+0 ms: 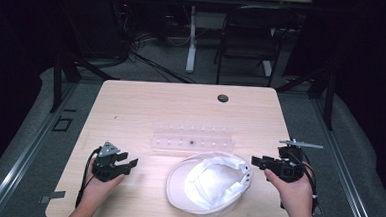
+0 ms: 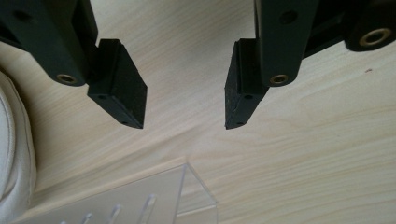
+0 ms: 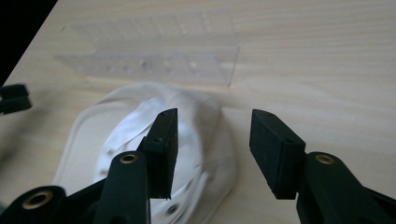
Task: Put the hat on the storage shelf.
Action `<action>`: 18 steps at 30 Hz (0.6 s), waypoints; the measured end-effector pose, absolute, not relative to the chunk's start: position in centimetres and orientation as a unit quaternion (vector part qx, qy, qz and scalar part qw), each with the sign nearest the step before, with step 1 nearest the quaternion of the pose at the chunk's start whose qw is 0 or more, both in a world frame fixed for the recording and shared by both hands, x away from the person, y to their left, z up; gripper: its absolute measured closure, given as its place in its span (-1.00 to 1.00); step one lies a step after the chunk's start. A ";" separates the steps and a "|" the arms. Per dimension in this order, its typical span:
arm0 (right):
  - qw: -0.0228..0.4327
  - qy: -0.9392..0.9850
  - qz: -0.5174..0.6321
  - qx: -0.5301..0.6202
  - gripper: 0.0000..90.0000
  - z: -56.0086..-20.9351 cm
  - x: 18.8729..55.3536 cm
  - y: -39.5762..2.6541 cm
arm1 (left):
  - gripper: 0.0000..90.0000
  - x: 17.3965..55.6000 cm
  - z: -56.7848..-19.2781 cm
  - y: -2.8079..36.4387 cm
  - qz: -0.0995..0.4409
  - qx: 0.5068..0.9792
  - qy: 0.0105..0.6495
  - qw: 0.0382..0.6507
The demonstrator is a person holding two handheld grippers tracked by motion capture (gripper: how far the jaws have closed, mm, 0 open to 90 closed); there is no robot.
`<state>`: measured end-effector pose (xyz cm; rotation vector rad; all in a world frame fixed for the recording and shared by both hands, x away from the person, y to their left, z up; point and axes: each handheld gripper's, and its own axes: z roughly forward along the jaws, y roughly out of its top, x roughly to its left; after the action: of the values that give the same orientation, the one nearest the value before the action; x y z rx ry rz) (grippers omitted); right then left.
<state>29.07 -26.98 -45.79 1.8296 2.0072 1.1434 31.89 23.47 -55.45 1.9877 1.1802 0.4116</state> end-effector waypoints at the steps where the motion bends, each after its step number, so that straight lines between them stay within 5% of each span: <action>1: 0.111 0.675 0.389 0.618 0.17 -46.2 29.3 -27.4 | 0.10 31.9 -55.4 23.5 0.163 0.780 0.465 0.386; 18: 0.086 0.670 0.390 0.626 0.16 -47.4 29.7 -27.9 | 0.08 32.0 -55.3 24.3 0.164 0.762 0.483 0.399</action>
<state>29.74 -27.93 -47.35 1.8645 1.9976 1.1630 32.03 24.30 -55.29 1.9301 1.2215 0.4150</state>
